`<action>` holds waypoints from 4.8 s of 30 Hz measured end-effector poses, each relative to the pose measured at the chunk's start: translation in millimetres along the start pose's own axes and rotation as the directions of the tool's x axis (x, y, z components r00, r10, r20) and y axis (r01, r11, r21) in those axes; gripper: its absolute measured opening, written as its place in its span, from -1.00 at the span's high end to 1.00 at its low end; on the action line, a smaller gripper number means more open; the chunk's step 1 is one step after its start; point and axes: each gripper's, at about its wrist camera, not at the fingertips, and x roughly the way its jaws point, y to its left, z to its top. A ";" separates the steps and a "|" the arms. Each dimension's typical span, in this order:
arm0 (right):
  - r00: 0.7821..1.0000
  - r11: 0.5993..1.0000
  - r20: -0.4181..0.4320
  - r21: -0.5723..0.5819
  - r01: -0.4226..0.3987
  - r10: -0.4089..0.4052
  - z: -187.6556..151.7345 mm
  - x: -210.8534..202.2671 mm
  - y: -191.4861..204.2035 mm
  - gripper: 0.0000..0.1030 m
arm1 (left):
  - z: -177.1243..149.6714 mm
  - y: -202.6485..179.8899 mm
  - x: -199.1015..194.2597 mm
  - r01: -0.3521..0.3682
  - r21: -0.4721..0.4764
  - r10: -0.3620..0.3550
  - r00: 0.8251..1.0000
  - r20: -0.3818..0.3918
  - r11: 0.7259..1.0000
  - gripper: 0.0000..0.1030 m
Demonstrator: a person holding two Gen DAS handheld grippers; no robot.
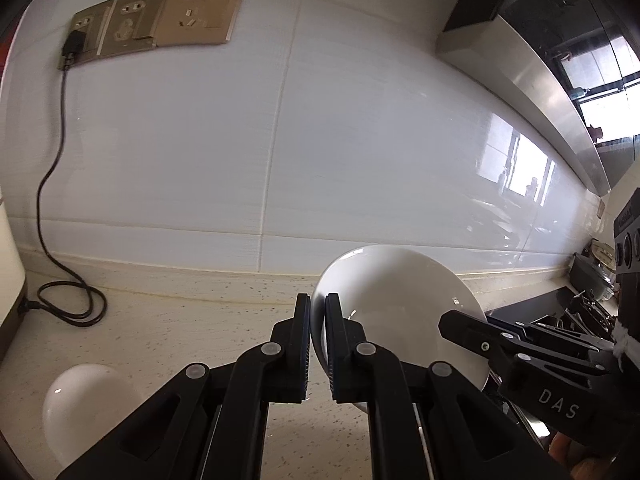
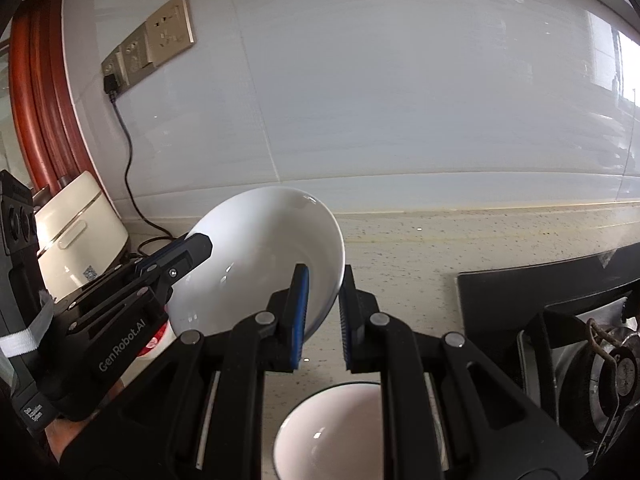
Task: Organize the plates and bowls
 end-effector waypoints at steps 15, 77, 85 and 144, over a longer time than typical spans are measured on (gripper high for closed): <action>0.998 0.995 0.004 -0.070 -0.066 0.066 1.9 -6.7 48.1 0.66 | 0.7 30.5 -39.5 -0.061 -0.050 0.063 0.997 0.037 0.997 0.87; 0.959 0.966 -0.229 -0.156 -0.206 0.168 -42.9 77.5 193.3 0.61 | -48.2 171.6 -76.7 -0.280 -0.266 0.264 0.960 -0.093 0.922 0.83; 0.955 0.966 -0.248 -0.155 -0.205 0.162 -47.2 84.4 193.1 0.60 | -50.5 172.9 -72.3 -0.293 -0.262 0.271 0.955 -0.120 0.919 0.83; 0.999 0.999 -0.037 0.022 0.037 -0.036 -42.5 -23.4 71.8 -0.82 | -43.9 115.8 -84.4 -0.147 -0.116 0.153 0.987 0.051 0.982 -0.29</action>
